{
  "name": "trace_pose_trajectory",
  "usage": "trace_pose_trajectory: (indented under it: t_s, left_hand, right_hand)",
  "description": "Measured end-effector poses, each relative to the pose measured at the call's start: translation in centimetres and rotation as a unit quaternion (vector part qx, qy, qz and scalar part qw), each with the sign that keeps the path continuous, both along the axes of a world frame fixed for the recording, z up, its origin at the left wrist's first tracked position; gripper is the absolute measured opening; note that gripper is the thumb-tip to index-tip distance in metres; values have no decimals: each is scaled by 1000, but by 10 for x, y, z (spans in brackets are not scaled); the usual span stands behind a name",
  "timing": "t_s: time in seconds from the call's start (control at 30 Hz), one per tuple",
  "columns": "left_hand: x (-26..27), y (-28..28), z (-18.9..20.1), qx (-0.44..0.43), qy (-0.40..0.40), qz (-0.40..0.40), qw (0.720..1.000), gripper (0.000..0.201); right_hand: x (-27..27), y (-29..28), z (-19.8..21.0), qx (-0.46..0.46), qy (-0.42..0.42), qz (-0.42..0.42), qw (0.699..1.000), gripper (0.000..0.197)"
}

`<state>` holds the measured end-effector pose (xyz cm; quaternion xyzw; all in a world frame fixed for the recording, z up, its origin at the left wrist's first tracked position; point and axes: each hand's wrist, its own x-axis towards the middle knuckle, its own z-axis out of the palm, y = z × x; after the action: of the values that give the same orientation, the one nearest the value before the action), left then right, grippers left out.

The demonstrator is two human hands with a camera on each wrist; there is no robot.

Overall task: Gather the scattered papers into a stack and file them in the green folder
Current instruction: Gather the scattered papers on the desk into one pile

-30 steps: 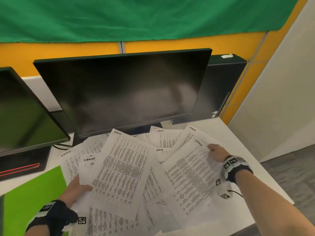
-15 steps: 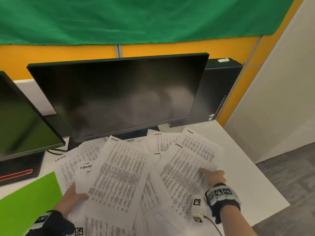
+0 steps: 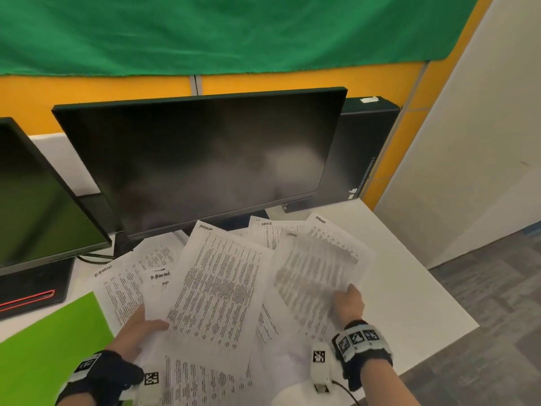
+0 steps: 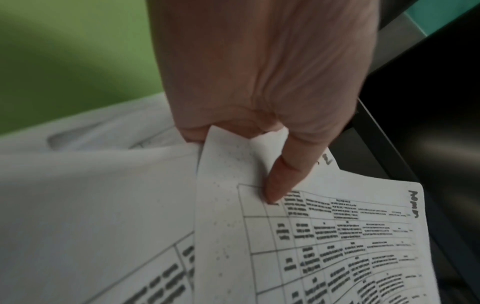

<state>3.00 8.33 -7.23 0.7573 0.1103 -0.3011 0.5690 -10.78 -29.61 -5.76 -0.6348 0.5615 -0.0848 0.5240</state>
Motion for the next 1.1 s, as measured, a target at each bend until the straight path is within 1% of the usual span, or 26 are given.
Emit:
trace_pose_trajectory:
  t_s: [0.07,0.1,0.2,0.27,0.33,0.37,0.4,0.43,0.47,0.53,0.6,0.7,0.77,0.83,0.87,0.93,0.97,1.0,1.03,1.07,1.1]
  left_hand:
    - [-1,-11,1,-3,-7,-19,1000,55]
    - [-3,-17,4,-2,-7,-22,1000,57]
    - [0,-23,-3,0,-7,-35,999,63]
    - [1,-23,-7,9,1,-34,999,65]
    - [1,-20,-13,21,3,-25,999,65]
    - [1,-19,-15,24,6,-20,1000,64]
    - [0,-18,-18,20,5,-15,1000,61]
    - [0,-18,-18,20,6,-16,1000,59]
    - [0,-17,-19,19,2,-18,1000,58]
    - [1,-16,-20,15,-4,-15,1000,54]
    - [1,-13,-18,22,-14,6,1000,49]
    - [3,-7,-18,22,-16,16,999,48]
    - [5,0,-21,31,-11,19,999,52]
    - [7,4,-26,44,-12,3,999,64]
    - [7,5,-27,57,-19,-1,998,71]
    - [6,2,-23,74,-47,3,996,89]
    - [3,0,-20,77,-71,3,994,98]
    - [-1,-4,-12,74,-90,2,993,107]
    - [-4,-6,-8,63,-106,3,992,113]
    - [-8,-9,-1,53,-121,4,991,116]
    - [-10,-10,2,48,-143,0,989,115]
  right_hand:
    - [6,-18,1,-21,58,-59,996,38]
    - [8,-25,5,-26,83,-67,994,35]
    - [18,-49,14,-37,180,-37,982,39]
    - [29,-61,8,-18,179,-16,984,43]
    - [41,-68,4,4,145,0,989,44]
    - [46,-69,2,31,111,-9,993,42]
    - [51,-69,1,41,81,-17,996,39]
    - [53,-64,5,31,57,-18,998,38]
    - [57,-61,7,-2,37,-16,999,36]
    - [53,-52,20,-97,3,-5,995,21]
    - [41,-47,34,-185,-35,10,982,21]
    - [7,-52,60,-266,-84,7,960,15]
    - [-11,-59,78,-282,-136,-11,950,24]
    - [-24,-66,99,-298,-204,-21,932,38]
    - [-29,-68,112,-299,-242,-29,923,37]
    - [-36,-69,139,-250,-310,-54,916,18]
    - [-37,-71,148,-216,-334,-64,915,15]
    - [-36,-72,154,-169,-360,-67,915,14]
    - [-33,-72,158,-99,-385,-50,916,7]
    - [-29,-68,161,-17,-412,-16,911,8]
    - [-23,-64,161,76,-442,24,893,21]
